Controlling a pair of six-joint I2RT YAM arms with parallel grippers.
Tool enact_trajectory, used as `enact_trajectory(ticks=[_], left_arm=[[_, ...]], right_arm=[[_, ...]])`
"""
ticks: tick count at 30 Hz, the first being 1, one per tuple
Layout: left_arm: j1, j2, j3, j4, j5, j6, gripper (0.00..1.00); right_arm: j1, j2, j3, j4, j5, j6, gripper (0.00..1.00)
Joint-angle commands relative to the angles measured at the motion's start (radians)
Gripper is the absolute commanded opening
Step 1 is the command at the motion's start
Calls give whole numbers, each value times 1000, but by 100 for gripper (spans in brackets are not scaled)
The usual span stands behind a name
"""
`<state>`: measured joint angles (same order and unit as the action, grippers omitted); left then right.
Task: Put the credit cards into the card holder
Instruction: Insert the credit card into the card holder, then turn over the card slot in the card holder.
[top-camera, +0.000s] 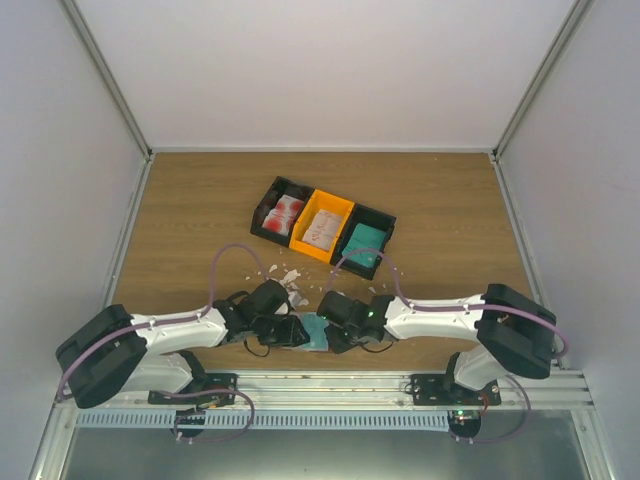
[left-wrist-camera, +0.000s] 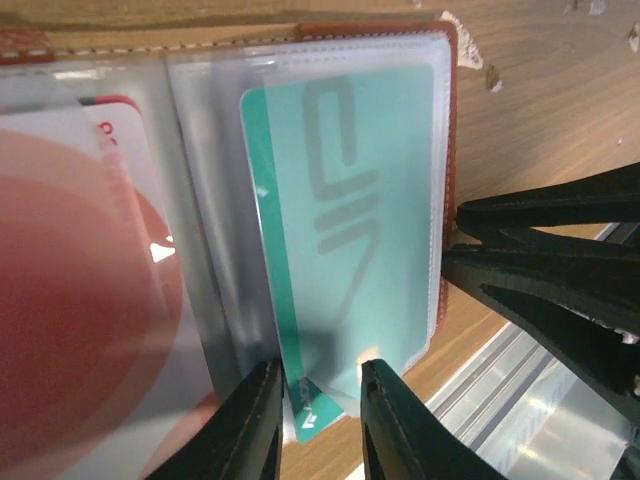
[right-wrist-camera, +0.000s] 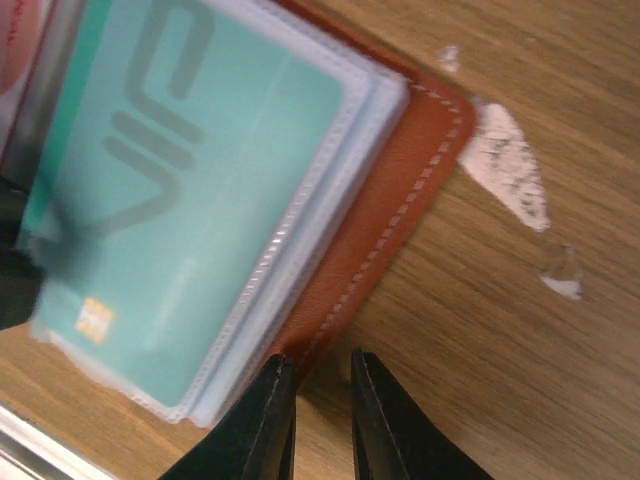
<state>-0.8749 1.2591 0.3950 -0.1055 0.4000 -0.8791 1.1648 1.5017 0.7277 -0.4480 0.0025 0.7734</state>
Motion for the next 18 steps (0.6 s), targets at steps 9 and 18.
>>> enact_trajectory(ticks=[9,18], left_arm=[[0,-89,63,-114,-90,17,23],[2,33,61,-56,-91,18,3]], right_arm=[[-51,-100,16,-70,56,57,20],[-102,-157,-50,113,-109,72,24]])
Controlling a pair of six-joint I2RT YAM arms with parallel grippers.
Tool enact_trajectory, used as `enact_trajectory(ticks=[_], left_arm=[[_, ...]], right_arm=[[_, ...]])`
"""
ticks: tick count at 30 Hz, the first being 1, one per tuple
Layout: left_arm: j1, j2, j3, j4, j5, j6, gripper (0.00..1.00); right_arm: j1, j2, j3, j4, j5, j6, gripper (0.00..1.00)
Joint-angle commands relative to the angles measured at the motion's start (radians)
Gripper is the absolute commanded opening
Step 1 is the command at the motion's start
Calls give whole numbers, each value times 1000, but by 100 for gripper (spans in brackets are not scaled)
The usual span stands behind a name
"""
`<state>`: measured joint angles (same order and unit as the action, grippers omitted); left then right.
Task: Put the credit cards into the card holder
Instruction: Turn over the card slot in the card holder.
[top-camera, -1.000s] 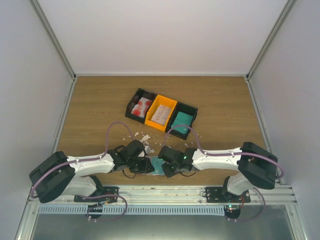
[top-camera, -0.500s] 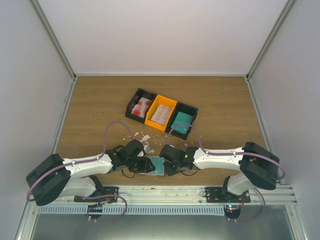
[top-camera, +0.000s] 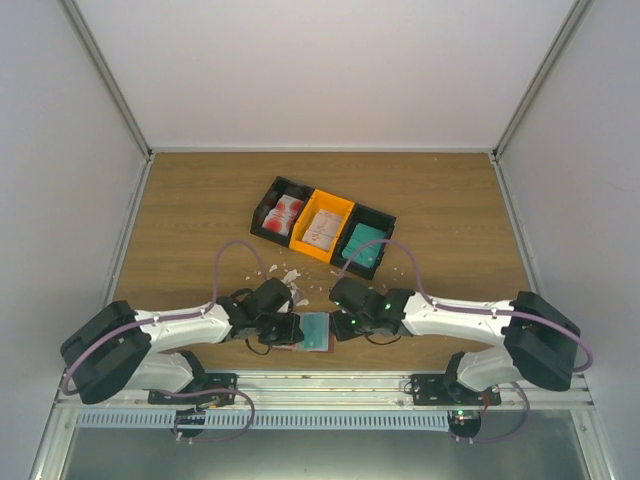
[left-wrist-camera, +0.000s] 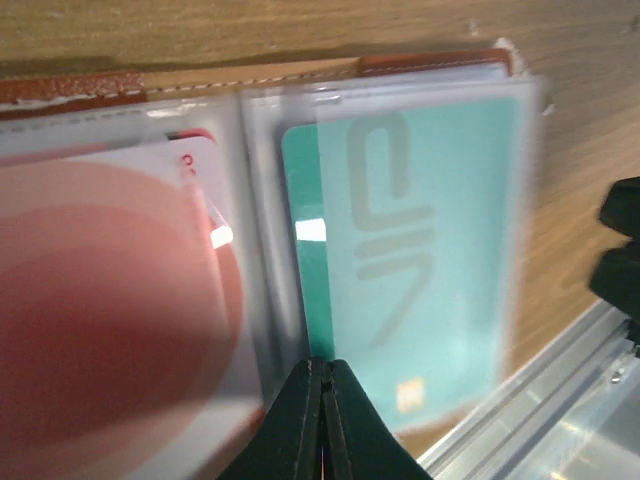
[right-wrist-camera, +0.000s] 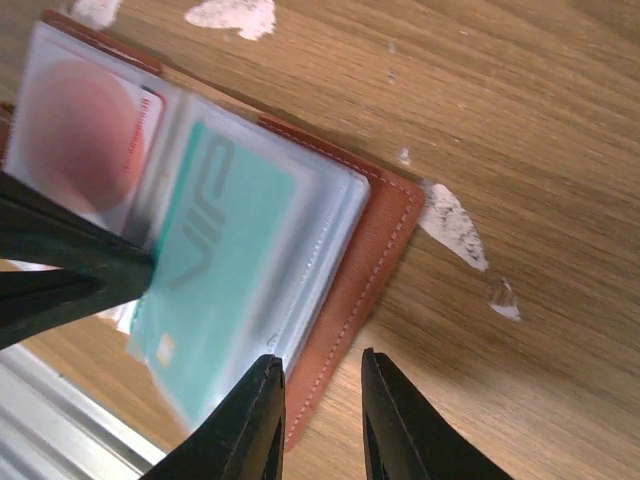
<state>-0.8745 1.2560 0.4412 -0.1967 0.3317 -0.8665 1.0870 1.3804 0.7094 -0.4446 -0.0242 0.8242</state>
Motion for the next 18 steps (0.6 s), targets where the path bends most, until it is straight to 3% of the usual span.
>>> enact_trajectory(ticks=[1,18], left_arm=[[3,42,12,35,-29,6,3],[7,65,-30,61,-23,-6,0]], right_arm=[[-30,-39,-39,129,-99,24,25],[-50,46,-82,266,-229,59,33]])
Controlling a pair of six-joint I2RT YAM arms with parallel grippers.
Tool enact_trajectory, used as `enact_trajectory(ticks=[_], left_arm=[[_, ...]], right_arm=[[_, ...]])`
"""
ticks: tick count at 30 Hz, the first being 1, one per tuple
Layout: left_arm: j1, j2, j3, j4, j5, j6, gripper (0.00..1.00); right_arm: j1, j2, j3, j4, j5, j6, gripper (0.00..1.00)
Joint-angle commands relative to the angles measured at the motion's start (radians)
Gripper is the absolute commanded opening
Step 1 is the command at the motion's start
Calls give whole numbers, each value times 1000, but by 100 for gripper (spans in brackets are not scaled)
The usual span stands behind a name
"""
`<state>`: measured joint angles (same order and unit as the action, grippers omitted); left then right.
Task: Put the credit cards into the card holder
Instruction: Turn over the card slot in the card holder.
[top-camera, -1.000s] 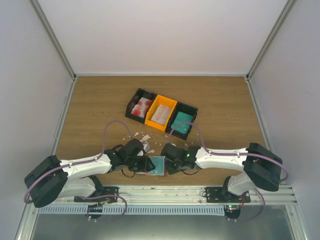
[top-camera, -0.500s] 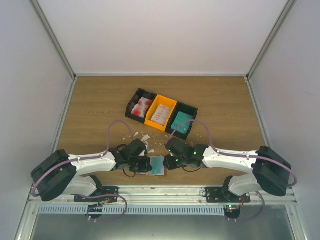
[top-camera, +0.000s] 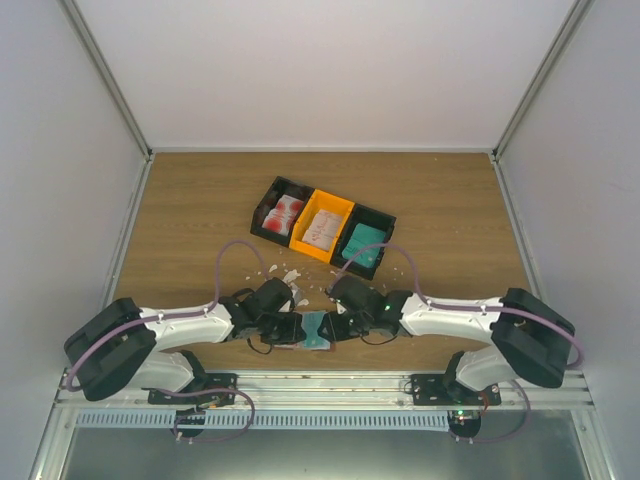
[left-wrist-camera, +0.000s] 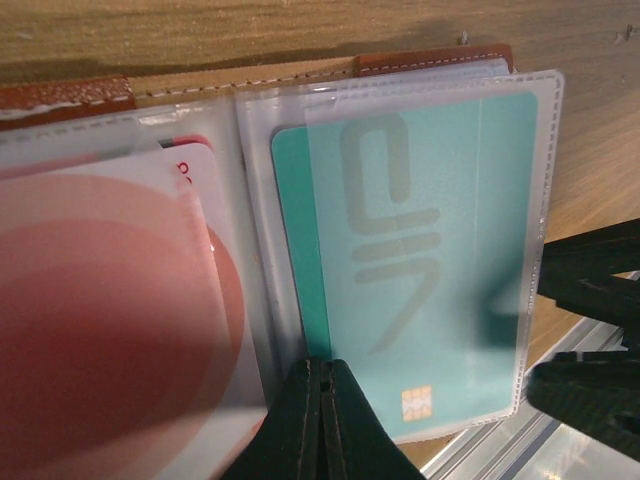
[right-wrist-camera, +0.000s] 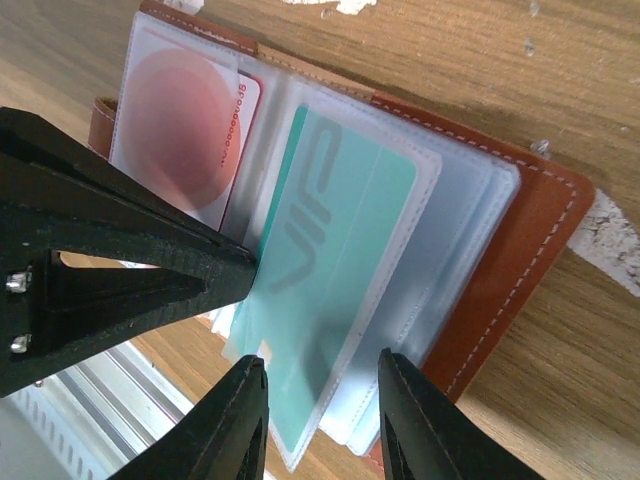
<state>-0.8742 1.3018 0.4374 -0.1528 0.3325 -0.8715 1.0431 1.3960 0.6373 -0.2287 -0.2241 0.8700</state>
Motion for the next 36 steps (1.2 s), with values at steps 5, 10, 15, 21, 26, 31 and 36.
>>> enact_trajectory(ticks=[5,10,15,21,26,31,36], left_arm=[[7,16,-33,25,-23,-4,1],[7,20,-37,42,-14,-3,0],[7,-16,-30,65,-12,7,5],[9,-169,6,16,-87,18,22],[26,-261,23,-66,-169,6,35],[62,-323,15,-104,-183,2,37],[99,-363,8,-139,-177,16,38]], right_arm=[[-6,61,-14,106,-59,20,32],[-14,94,-32,183,-118,69,29],[-34,117,-26,162,-105,103,7],[-84,63,-10,8,-47,27,0],[-107,54,42,-125,-16,-51,1],[-104,96,113,-132,-20,-68,22],[-72,116,174,-65,-84,-76,42]])
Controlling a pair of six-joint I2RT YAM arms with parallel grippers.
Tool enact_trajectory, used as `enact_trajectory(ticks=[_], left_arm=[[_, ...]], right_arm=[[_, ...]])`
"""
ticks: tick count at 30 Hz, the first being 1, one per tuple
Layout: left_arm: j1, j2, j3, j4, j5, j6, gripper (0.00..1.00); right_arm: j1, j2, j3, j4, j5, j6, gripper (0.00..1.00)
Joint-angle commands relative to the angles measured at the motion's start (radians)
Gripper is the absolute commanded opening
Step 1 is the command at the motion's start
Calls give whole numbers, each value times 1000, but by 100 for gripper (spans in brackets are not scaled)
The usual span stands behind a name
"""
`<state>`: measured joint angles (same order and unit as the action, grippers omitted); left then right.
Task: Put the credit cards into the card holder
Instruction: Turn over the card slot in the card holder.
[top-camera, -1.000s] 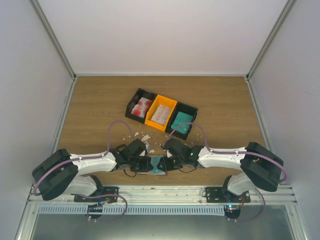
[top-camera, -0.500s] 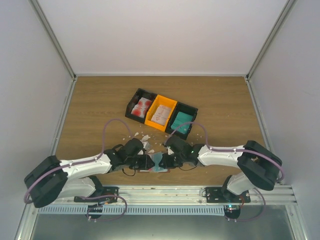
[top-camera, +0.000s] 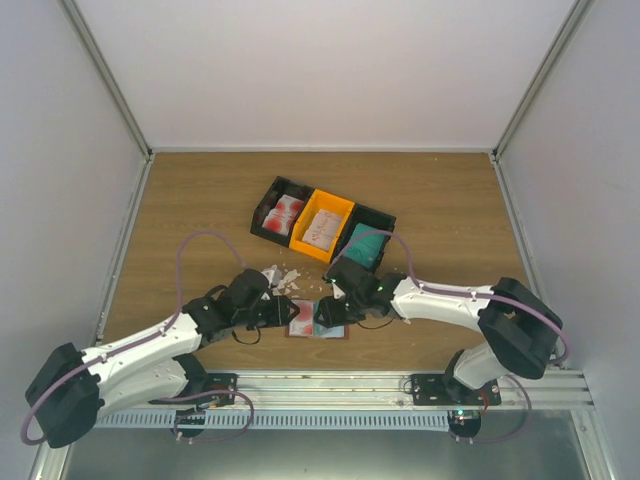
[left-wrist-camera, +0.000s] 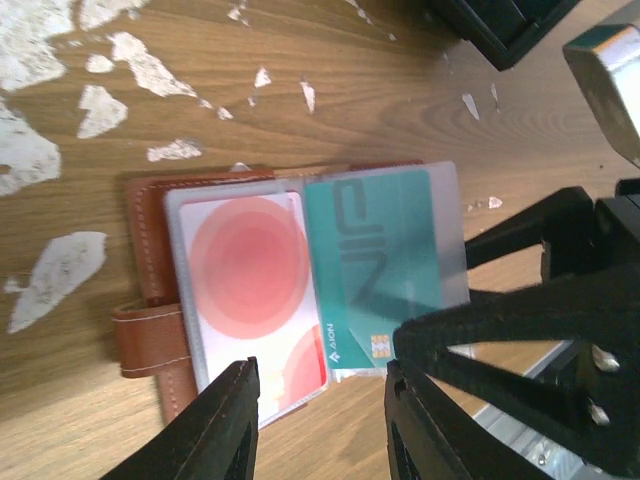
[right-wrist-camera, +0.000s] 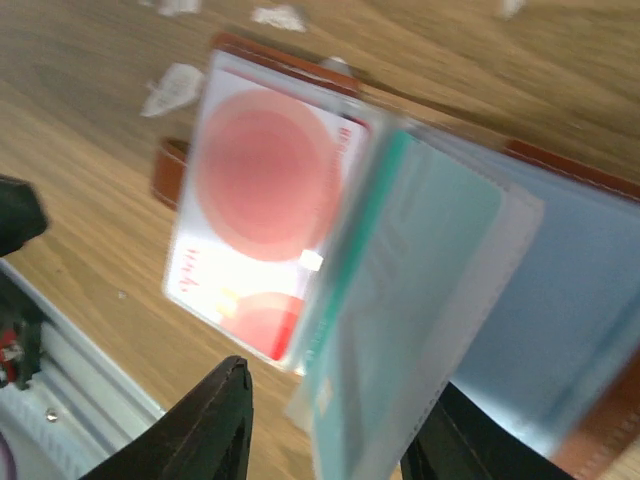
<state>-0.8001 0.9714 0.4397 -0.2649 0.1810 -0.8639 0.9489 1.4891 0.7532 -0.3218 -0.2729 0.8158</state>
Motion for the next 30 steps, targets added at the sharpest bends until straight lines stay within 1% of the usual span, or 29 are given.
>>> enact_trajectory(ticks=[1,10,14,16,19,23,27,30], left_arm=[[35,-41,4,-32,-27,10,38],[106,-142,-13,-85,-34,2,39],[126,-166,-19,-92,-22,13,42],[130,-164,-20,-81,-3,20,43],[130,-148,-29,-37,56,40,43],[130,-122,-43,34,135,63,43],[130,-74,-51,91,200,76,40],[130,-47,-62,119,217,73,35]], right_arm=[[30,36,69,32,-40,-26,43],[60,113,137,92,-83,-42,58],[58,140,133,105,-87,-45,59],[53,143,128,105,-75,-47,57],[38,109,121,95,-35,-55,51],[9,65,106,63,-1,-70,38],[13,103,75,68,-35,-77,28],[25,149,80,93,-58,-91,27]])
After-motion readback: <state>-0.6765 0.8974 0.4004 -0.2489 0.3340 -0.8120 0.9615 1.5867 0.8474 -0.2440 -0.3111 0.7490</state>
